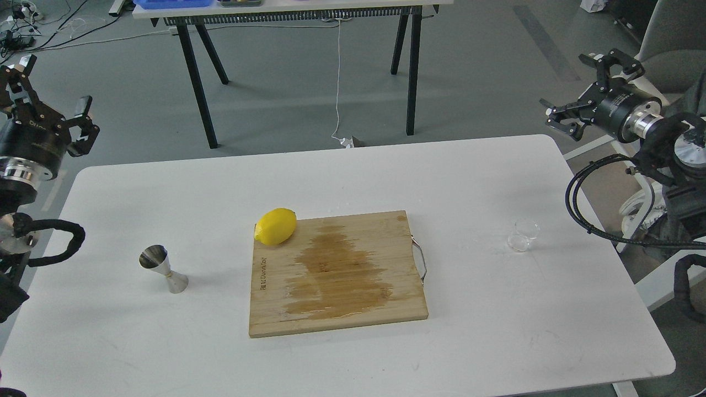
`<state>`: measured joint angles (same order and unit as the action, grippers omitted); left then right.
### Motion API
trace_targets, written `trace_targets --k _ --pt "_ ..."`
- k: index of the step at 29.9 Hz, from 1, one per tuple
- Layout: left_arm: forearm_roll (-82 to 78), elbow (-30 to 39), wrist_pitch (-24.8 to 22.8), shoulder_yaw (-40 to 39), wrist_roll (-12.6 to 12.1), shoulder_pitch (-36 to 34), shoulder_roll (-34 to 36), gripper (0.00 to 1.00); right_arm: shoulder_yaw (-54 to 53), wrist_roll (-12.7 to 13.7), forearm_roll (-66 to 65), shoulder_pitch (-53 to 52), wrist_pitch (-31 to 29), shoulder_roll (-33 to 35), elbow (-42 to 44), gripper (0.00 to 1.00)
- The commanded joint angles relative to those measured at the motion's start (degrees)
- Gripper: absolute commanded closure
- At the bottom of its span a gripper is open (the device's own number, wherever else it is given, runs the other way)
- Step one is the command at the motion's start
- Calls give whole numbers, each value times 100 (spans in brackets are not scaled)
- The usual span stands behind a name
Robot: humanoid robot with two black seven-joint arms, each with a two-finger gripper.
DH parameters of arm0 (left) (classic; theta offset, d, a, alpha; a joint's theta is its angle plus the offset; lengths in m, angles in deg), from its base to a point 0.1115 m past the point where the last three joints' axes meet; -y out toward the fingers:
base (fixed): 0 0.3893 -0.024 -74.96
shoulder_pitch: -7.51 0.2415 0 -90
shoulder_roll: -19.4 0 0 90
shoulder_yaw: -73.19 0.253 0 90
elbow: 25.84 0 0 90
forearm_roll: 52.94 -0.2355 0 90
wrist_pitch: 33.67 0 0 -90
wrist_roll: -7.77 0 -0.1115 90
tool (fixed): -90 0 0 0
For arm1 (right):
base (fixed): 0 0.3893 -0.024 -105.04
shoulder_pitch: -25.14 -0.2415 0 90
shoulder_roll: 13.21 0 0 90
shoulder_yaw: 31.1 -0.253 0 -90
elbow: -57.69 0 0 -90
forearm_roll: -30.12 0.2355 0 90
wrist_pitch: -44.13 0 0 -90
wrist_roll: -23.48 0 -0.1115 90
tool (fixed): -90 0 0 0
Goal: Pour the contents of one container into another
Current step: 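Reach the left gripper down toward the metal jigger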
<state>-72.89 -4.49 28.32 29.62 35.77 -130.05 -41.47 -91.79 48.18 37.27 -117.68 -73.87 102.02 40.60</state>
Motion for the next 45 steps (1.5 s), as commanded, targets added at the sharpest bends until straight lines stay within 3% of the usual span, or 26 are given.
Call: trace_targets --k 1,4,8,12,19,22,27,30,45 --pt "-1332 35 0 15 0 -464 251 0 4 -1 -3 35 0 -9 -171 1" --pt "-3078 236 0 15 0 -666 295 1 -5 -1 -3 97 0 -9 -189 1" --pt "-5120 1070 0 15 0 -623 277 1 -5 -1 5 185 0 -1 -198 1" --pt "-5678 1695 188 146 0 -211 348 1 -49 -1 5 281 0 17 -198 1" --pt "-5740 2916 2270 857 0 571 1190 0 -57 -1 5 369 0 61 -198 1" --pt "-5739 3190 3087 858 0 922 1402 0 -75 -1 5 378 0 61 -198 1" --pt "-5748 3893 4897 885 0 1687 1859 0 -84 -1 5 387 0 61 -189 1" --pt "-5783 4148 5600 885 0 2109 2035 0 -84 -1 -3 422 0 61 -180 1" --pt "-7656 3929 5600 841 0 3815 2343 1 -84 -1 -3 466 0 61 -180 1"
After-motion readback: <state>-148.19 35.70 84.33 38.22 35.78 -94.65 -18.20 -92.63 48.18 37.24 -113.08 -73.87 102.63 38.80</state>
